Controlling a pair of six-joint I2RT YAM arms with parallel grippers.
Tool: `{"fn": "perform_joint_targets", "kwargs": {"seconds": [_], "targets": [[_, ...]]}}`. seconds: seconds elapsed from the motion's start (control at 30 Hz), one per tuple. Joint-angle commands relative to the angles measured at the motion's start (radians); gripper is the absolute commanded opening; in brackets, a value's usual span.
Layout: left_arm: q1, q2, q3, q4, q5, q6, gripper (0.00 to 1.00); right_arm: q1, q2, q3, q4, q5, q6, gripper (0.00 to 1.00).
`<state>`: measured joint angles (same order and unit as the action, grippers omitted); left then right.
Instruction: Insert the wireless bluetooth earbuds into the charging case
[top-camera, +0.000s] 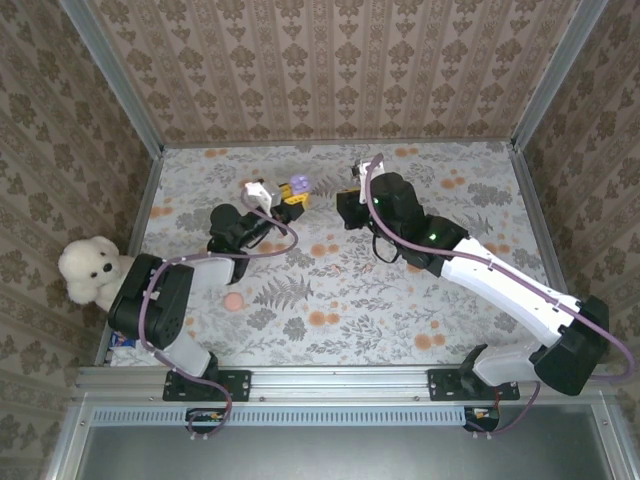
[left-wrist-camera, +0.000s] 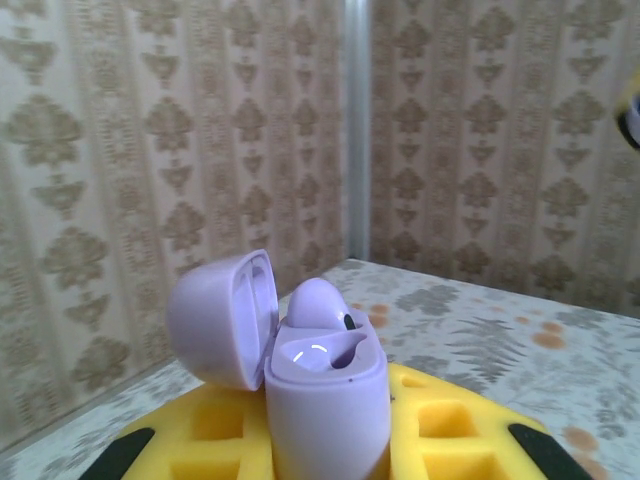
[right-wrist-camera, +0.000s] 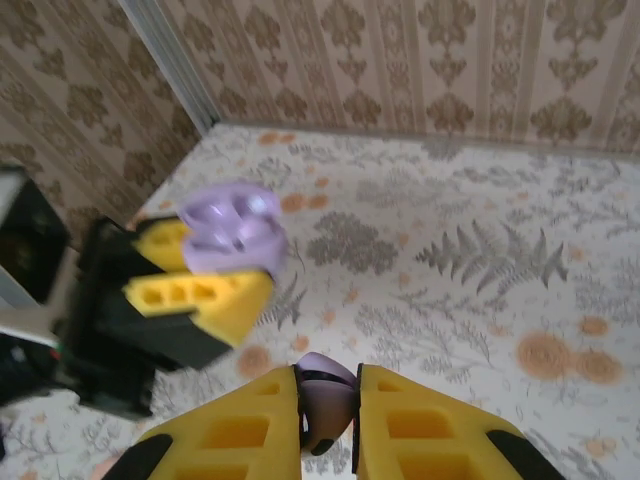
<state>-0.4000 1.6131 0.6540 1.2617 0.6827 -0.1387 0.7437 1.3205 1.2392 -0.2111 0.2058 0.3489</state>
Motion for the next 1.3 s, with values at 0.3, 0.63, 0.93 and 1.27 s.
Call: {"fn": "perform_joint_targets", "kwargs": {"seconds": [0.3,0.63,0.93,1.27], "targets": [[-0.083,0.086,0.136,0.025,0.173,0.09,0.0,-0.024,-0.055,-0.034,0.21,-0.089,-0.149,0.18],[-0.097,0.075,0.185,-0.04,0.221,0.156,0.0,-0.056,-0.066,-0.067,0.236,-0.138,-0.172,0.18],[-0.105,0.064,0.191,-0.058,0.23,0.174,0.0,-0.064,-0.052,-0.073,0.226,-0.16,-0.214,0.18],[-0.114,0.061,0.202,-0.07,0.232,0.168,0.0,-0.069,-0.015,-0.073,0.213,-0.157,-0.248,0.18]]}}
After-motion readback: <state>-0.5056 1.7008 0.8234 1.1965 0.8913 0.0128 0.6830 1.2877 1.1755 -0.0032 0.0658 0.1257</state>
